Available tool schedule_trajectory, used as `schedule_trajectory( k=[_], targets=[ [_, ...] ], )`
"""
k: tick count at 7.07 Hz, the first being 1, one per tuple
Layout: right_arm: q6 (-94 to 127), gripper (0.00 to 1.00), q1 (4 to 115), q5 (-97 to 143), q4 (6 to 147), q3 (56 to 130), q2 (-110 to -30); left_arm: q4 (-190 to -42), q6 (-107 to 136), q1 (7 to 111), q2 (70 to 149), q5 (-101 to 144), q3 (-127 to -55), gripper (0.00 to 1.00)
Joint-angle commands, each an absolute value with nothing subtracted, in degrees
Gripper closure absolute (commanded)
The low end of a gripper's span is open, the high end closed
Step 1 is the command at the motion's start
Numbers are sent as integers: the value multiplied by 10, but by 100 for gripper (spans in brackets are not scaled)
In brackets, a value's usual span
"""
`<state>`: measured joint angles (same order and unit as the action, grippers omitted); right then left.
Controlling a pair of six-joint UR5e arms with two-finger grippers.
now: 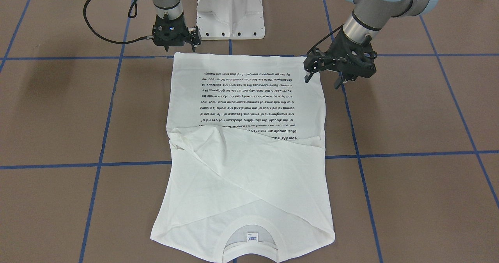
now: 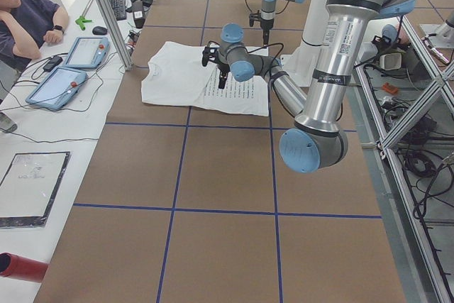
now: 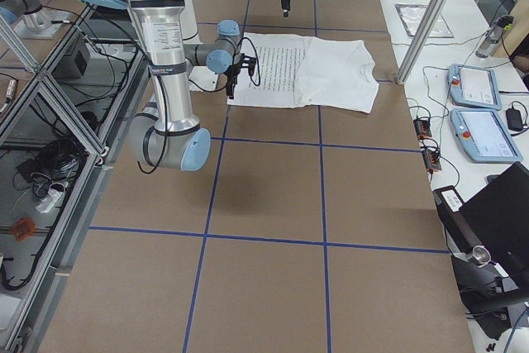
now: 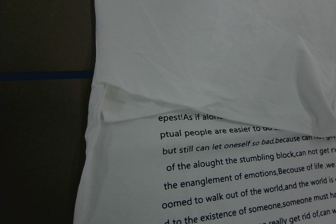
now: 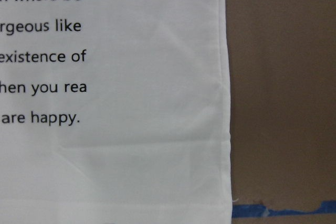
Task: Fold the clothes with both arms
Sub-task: 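Release the sleeve and lower both grippers to the shirt's side edges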
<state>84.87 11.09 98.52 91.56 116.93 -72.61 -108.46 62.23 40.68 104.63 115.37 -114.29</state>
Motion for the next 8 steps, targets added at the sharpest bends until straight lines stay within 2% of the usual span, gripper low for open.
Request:
schedule_trajectory(
  k=[1, 4, 5, 6, 7, 8],
  targets=[
    [846, 4, 115, 983, 915, 1158, -723, -1085, 621, 406, 1051, 1153, -1141, 0],
    [849, 4, 117, 990, 915, 1140, -727, -1086, 621, 405, 1051, 1153, -1140, 0],
    [850, 10, 116, 991, 914, 1136, -726, -1086, 621, 405, 1051, 1153, -1140, 0],
    [851, 20, 115, 991, 914, 1135, -725, -1086, 621, 405, 1051, 1153, -1140, 0],
    [850, 23, 115, 994, 914, 1135, -725, -1085, 621, 405, 1051, 1152, -1140, 0],
    [851, 32, 115, 997, 914, 1134, -726, -1085, 621, 405, 1051, 1152, -1140, 0]
  ],
)
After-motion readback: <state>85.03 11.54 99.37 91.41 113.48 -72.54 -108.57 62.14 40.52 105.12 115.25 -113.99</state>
